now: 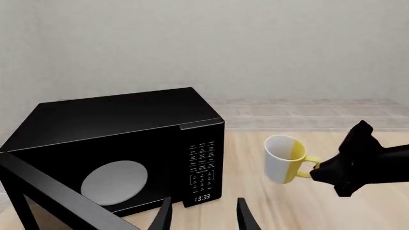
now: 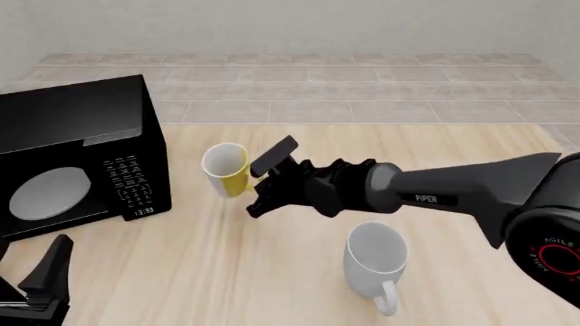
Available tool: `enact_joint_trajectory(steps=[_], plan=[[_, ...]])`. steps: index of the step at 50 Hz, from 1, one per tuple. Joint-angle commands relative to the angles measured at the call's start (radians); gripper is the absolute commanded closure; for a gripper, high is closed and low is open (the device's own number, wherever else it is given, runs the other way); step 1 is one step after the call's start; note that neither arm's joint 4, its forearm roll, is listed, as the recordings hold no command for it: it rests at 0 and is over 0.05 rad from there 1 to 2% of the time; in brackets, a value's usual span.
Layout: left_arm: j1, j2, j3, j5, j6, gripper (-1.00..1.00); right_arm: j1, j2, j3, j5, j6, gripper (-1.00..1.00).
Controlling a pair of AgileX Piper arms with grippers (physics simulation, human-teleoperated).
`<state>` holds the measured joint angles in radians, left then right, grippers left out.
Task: Put the yellow and white mug to the front of the white mug.
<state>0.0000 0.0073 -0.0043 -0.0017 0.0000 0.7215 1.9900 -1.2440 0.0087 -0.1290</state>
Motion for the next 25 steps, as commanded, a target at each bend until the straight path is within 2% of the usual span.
enact_joint_trajectory(steps=[1, 25], plan=[[0.0, 0.0, 0.0, 0.0, 0.0, -1.0, -0.024, -0.08, 0.036, 0.002, -0.006, 1.0], [0.0, 0.0, 0.0, 0.0, 0.0, -1.0, -0.11, -0.182, 0.17, -0.011, 0.021, 1.0]])
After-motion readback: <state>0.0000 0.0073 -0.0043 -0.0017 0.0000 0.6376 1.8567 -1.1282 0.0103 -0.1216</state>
